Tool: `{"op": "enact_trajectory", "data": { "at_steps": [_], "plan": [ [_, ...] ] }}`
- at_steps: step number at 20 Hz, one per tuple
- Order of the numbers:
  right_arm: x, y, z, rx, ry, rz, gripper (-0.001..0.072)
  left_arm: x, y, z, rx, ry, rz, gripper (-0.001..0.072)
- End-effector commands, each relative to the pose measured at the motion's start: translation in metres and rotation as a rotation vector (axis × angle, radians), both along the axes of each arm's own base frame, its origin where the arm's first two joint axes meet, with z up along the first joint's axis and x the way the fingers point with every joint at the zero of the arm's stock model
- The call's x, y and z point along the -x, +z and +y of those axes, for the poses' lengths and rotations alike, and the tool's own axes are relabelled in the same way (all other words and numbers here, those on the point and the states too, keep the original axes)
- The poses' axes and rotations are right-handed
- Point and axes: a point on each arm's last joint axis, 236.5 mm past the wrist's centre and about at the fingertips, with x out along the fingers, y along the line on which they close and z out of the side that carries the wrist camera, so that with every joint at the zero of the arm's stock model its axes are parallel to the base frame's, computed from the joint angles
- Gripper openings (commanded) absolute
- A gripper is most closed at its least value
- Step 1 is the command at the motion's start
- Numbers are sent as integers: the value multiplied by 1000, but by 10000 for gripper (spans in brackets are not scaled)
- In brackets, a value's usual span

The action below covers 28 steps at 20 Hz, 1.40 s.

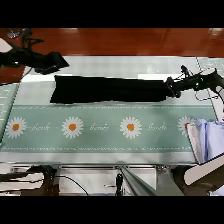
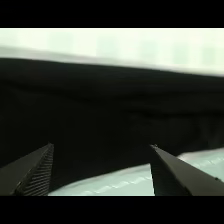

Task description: Fold the shirts.

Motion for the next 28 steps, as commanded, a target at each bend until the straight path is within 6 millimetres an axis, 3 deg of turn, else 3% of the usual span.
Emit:
{"op": "enact_trajectory", "data": {
  "at_steps": [1, 3, 4, 5, 9, 13, 16, 20, 23, 27, 28],
  "plan": [
    [2, 3, 22, -41, 39, -2, 23, 23, -11, -68, 37, -128, 27, 703],
    [19, 19, 21, -33, 124, -5, 23, 34, -18, -95, 35, -189, 41, 691],
    [29, 29, 14, 16, 174, -9, 23, 39, -21, -107, 34, -217, 49, 456],
    [39, 42, 4, 93, 215, -25, 23, 43, -25, -117, 33, -238, 56, 14],
    [72, 123, -20, 294, 216, -200, 23, 51, -34, -168, 33, -303, 21, 24],
    [120, 192, -3, 349, 171, -386, 23, 63, -58, -227, 58, -310, 32, 23],
    [151, 224, 6, 365, 117, -456, 23, 91, -86, -275, 60, -369, 99, 23],
    [169, 255, 16, 358, 87, -539, 23, 139, -101, -348, 137, -476, 176, 23],
    [171, 262, 24, 326, 84, -555, 23, 184, -110, -397, 219, -534, 267, 23],
    [169, 265, 26, 314, 78, -567, 23, 256, -131, -422, 172, -698, 348, 23],
    [169, 265, 26, 313, 78, -566, 23, 261, -128, -423, 171, -718, 352, 23]
  ]
}}
